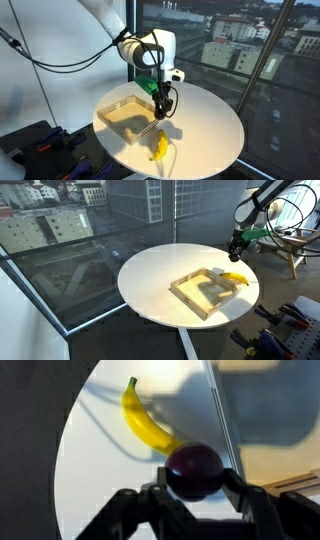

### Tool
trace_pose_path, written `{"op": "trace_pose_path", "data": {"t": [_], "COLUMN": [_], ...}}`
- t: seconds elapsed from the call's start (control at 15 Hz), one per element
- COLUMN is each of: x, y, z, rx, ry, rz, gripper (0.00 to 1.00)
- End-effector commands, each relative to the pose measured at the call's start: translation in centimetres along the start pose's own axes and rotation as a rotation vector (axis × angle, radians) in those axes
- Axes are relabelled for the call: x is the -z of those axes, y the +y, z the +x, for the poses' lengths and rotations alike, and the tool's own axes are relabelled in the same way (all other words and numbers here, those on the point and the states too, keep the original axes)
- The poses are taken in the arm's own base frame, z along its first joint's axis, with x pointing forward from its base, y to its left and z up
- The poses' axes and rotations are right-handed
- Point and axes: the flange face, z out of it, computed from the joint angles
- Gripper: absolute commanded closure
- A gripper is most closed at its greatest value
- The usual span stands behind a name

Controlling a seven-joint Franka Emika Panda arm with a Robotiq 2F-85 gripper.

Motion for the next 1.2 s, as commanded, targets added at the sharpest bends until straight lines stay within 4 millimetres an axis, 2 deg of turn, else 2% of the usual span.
{"op": "trace_pose_path", "data": {"t": [0.0,0.4,0.47,0.8,1.13], "x": [0.0,0.0,0.0,0.5,1.0], "y": [0.0,0.0,0.0,0.6,2.1], "z": [0.0,0.0,0.0,0.8,2.2], "rx": [0.0,0.0,0.0,-0.018,-0.061], "ry": [-0.001,-0.001,-0.001,0.0,0.001], "rz": [0.0,0.0,0.0,0.012,0.025], "gripper": [0.41,0.41,0.66,0.66,0.66]}}
